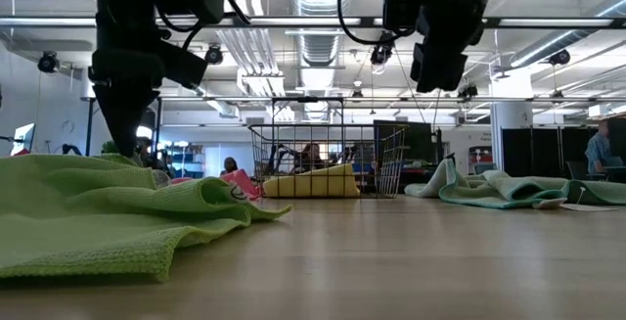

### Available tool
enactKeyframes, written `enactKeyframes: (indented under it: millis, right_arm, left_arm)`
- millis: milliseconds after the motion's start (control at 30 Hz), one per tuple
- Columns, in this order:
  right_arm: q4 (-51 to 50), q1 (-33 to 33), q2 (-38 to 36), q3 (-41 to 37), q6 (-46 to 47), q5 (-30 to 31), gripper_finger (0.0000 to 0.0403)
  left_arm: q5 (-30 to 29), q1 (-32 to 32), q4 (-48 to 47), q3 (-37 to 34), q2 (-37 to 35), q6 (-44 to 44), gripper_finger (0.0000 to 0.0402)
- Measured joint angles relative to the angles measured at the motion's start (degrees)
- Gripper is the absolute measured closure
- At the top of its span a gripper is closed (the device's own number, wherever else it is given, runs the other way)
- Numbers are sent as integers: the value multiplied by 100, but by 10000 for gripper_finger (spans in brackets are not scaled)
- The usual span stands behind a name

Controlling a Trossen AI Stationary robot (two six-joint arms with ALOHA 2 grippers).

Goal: Fold microfiber towels
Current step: Fold the green towel

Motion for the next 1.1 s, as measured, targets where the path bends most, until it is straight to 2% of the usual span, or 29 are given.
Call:
enactKeyframes:
  millis: [400, 800, 933, 1100]
  right_arm:
    - [140, 1, 0, 0, 224, 106, 335]
    - [1304, -1, 2, 0, 539, 119, 335]
    - [1318, 1, 2, 0, 530, 229, 332]
    - [1318, 1, 2, 0, 526, 408, 331]
  left_arm:
    - [7, -286, -1, -155, 13, -1, 256]
    - [-313, -326, 10, -232, 13, 8, 257]
    - [-317, -331, 13, -232, 13, 39, 277]
    - [-313, -335, 157, -232, 13, 163, 327]
